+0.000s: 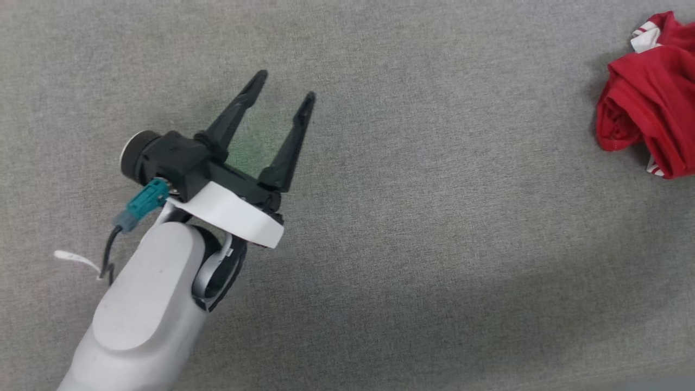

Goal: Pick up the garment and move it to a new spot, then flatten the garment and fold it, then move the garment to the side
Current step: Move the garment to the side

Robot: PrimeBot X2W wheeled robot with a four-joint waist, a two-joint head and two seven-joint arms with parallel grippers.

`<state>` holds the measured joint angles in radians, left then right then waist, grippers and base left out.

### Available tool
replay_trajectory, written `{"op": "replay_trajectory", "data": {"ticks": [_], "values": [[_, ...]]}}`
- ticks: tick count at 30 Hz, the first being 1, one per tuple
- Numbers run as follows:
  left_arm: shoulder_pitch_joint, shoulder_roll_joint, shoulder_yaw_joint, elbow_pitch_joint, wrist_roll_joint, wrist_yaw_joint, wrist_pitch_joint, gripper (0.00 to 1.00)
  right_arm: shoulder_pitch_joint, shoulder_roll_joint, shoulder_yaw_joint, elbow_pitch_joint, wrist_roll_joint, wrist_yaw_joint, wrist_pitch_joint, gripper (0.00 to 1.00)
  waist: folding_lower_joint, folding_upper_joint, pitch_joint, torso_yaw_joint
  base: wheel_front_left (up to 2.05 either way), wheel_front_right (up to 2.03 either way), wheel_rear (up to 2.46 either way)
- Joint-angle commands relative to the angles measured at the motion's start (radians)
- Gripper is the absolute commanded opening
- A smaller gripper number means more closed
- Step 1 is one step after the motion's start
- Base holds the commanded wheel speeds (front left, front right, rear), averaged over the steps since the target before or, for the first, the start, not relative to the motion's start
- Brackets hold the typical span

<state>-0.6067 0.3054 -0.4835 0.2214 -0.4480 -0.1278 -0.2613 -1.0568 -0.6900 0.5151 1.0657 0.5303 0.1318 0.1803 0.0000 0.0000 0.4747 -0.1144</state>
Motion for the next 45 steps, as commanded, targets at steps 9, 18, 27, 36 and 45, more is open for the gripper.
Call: {"op": "replay_trajectory", "data": {"ticks": [9,18,27,36,45], "values": [[0.066,0.013,0.078,0.003,-0.04,-0.004,-0.005,1.0,-0.019,0.001,0.013,-0.012,0.049,-0.002,-0.064,1.0,0.0,0.0,-0.055,-0.008,0.0,0.0,0.0],[0.159,0.002,0.18,-0.031,-0.015,-0.004,-0.005,1.0,0.051,0.041,0.013,-0.089,0.14,-0.002,-0.165,1.0,0.0,0.0,-0.131,0.014,0.0,0.0,0.0],[0.257,-0.005,0.278,-0.058,0.003,-0.004,-0.005,1.0,0.166,0.055,-0.002,-0.19,0.176,-0.002,-0.304,1.0,0.0,0.0,-0.205,0.05,0.0,0.0,0.0],[0.398,-0.006,0.394,-0.086,0.016,-0.004,-0.005,1.0,0.346,0.098,-0.053,-0.329,0.188,-0.002,-0.418,1.0,0.0,0.0,-0.285,0.087,0.0,0.0,0.0],[0.563,-0.045,0.502,-0.129,0.05,-0.004,-0.005,1.0,0.593,0.185,-0.238,-0.512,0.076,-0.002,-0.444,1.0,0.0,0.0,-0.352,0.116,0.0,0.0,0.0]]}}
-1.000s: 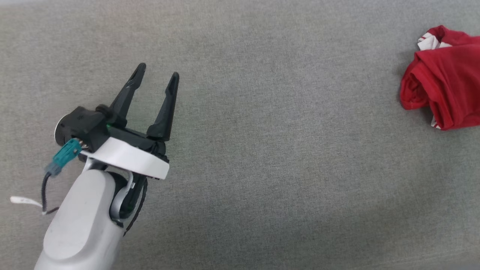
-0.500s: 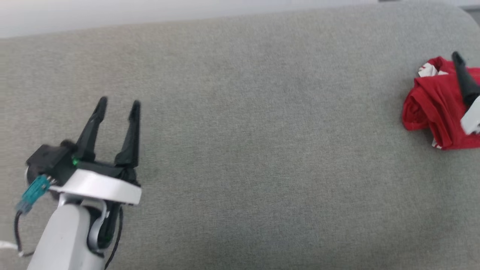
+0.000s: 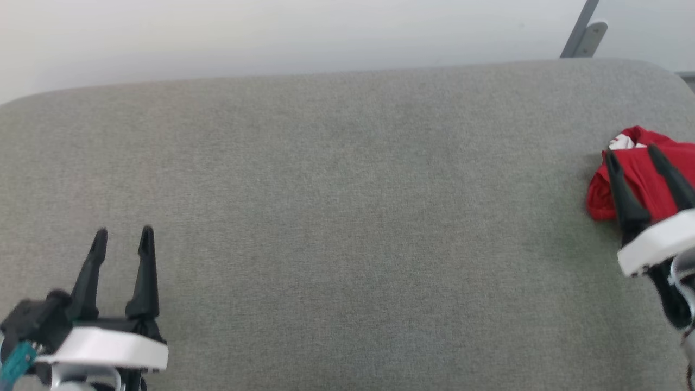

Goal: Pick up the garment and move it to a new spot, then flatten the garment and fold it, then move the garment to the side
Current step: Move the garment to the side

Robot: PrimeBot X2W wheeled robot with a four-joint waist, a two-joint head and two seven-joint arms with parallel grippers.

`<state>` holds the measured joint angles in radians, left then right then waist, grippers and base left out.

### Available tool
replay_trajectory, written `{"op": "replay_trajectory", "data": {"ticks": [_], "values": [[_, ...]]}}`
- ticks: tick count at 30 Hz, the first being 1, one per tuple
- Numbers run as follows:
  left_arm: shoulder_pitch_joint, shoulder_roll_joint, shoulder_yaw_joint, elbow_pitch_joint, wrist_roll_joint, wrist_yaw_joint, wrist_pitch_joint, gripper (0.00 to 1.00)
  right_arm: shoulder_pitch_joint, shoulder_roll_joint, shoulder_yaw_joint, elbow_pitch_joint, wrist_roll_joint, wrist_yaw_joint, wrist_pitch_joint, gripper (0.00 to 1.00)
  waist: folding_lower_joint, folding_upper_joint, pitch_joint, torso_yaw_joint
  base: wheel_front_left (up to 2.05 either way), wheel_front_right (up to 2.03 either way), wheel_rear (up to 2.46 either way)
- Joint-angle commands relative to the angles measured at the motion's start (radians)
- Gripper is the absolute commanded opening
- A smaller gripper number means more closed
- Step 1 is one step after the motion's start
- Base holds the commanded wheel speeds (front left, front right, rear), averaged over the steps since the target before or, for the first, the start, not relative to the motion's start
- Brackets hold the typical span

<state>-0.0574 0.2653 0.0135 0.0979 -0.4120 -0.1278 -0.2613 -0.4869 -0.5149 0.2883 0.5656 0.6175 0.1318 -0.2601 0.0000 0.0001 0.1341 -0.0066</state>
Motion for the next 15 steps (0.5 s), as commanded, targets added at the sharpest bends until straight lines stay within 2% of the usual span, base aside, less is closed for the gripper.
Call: {"op": "replay_trajectory", "data": {"ticks": [1,5,15], "values": [[0.033,-0.01,0.017,-0.013,0.018,-0.003,-0.005,1.0,0.057,0.027,-0.043,-0.038,-0.028,-0.002,-0.004,1.0,0.0,-0.0001,-0.017,0.01,0.0,0.0,0.0],[0.092,-0.036,0.044,-0.038,0.027,-0.004,-0.005,1.0,0.179,0.09,-0.136,-0.129,-0.094,-0.002,-0.004,1.0,0.0,-0.0001,-0.037,0.02,0.0,0.0,0.0],[0.167,-0.074,0.075,-0.03,0.026,-0.003,-0.005,1.0,0.386,0.199,-0.208,-0.266,-0.169,-0.002,-0.004,1.0,0.0,-0.0001,-0.074,0.027,0.0,0.0,0.0]]}}
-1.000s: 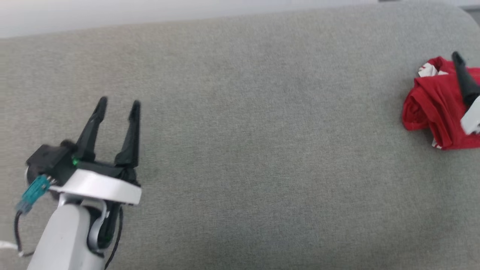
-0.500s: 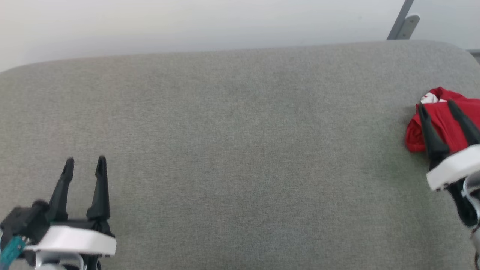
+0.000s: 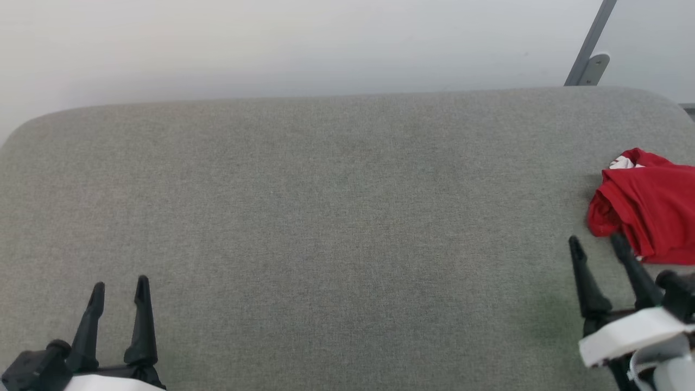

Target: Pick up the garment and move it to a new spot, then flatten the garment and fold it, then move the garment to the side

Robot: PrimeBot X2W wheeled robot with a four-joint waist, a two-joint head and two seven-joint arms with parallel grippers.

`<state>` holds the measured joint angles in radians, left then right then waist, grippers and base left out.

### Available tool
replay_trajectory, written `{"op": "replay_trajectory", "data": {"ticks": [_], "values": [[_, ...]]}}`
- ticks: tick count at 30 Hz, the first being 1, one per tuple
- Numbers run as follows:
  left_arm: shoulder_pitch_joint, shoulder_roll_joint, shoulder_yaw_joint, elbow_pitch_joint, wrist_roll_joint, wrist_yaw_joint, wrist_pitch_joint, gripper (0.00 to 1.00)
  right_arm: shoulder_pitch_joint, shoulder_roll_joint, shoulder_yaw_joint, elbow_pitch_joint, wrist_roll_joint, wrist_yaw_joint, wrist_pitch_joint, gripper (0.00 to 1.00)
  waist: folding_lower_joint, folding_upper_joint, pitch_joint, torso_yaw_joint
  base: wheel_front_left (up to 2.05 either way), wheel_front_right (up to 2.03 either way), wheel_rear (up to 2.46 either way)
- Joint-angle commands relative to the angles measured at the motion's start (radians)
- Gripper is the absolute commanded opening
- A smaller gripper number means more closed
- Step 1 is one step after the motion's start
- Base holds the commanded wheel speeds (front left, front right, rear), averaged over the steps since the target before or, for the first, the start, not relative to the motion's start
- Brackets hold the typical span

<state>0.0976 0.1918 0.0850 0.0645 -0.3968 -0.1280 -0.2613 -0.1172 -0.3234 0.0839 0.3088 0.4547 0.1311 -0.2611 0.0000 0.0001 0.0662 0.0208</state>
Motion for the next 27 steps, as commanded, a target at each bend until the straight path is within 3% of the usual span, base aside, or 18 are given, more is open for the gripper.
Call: {"op": "replay_trajectory", "data": {"ticks": [1,22,23,27], "values": [[0.016,-0.002,0.003,0.006,0.012,-0.003,-0.005,1.0,0.031,0.014,-0.006,-0.021,-0.008,-0.001,-0.003,1.0,0.0,-0.0001,-0.01,0.0,0.0,0.0,0.0],[0.062,-0.023,0.01,-0.008,0.008,-0.003,-0.005,1.0,0.157,0.092,-0.051,-0.109,-0.051,-0.001,-0.003,1.0,0.0,-0.0001,-0.058,0.006,0.0,0.0,0.0],[0.051,-0.025,0.008,-0.007,0.015,0.0,0.0,0.0,0.153,0.092,-0.048,-0.107,-0.052,0.0,0.0,0.0,0.0,-0.0001,-0.059,0.006,0.0,0.0,0.0],[0.052,-0.044,0.005,0.026,0.008,0.0,0.004,0.0,0.165,0.107,-0.044,-0.08,-0.045,0.0,0.003,0.0,0.0,-0.0001,-0.06,0.006,0.0,0.0,0.0]]}}
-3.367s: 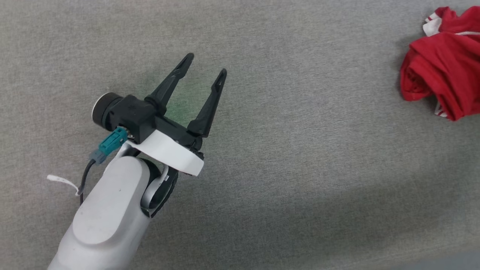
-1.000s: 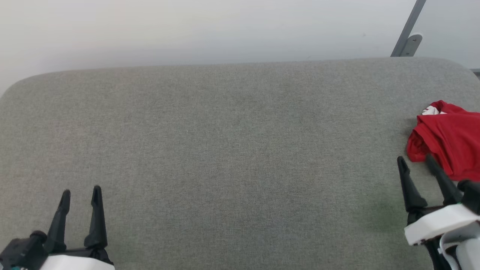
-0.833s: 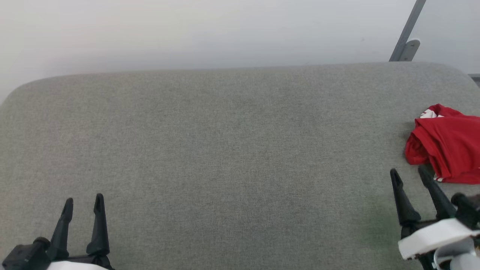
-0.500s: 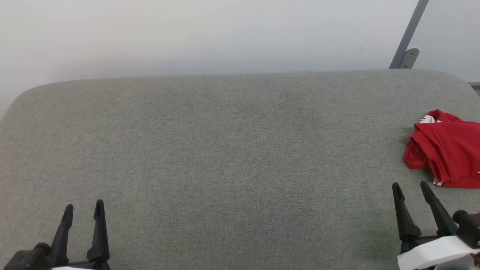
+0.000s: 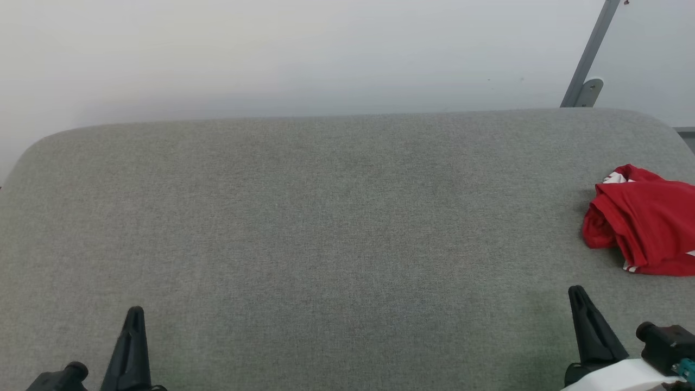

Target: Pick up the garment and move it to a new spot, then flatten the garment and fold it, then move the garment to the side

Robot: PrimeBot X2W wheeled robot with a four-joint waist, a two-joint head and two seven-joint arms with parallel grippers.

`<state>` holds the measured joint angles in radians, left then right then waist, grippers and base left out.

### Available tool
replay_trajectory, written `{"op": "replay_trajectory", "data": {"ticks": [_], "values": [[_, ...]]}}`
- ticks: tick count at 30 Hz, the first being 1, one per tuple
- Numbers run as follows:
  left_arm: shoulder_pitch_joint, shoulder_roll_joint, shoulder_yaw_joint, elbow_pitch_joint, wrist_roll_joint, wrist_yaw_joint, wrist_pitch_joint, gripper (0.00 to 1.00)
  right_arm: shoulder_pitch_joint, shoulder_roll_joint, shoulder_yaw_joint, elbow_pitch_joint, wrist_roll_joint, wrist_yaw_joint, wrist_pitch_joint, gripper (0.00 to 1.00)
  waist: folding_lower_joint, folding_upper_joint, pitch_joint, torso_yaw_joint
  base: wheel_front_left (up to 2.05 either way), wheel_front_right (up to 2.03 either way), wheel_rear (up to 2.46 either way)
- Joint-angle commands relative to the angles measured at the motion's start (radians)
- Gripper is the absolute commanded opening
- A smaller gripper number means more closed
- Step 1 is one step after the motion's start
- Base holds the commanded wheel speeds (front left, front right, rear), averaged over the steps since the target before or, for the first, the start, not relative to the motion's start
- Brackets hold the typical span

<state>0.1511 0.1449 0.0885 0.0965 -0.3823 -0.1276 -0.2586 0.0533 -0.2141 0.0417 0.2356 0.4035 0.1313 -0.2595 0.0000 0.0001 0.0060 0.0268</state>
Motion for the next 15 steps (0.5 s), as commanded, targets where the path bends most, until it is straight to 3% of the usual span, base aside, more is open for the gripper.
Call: {"op": "replay_trajectory", "data": {"ticks": [1,15], "values": [[-0.005,0.002,0.001,-0.005,-0.024,0.0,0.006,0.0,-0.008,0.0,-0.004,-0.007,0.023,0.0,0.006,0.0,0.0,-0.0001,0.0,0.0,0.0,0.0,0.0],[-0.058,-0.015,0.004,0.025,-0.267,-0.001,0.077,0.0,-0.041,0.032,-0.034,-0.005,0.261,0.0,0.079,0.0,0.0,-0.0001,0.0,-0.003,0.0,0.0,0.0]]}}
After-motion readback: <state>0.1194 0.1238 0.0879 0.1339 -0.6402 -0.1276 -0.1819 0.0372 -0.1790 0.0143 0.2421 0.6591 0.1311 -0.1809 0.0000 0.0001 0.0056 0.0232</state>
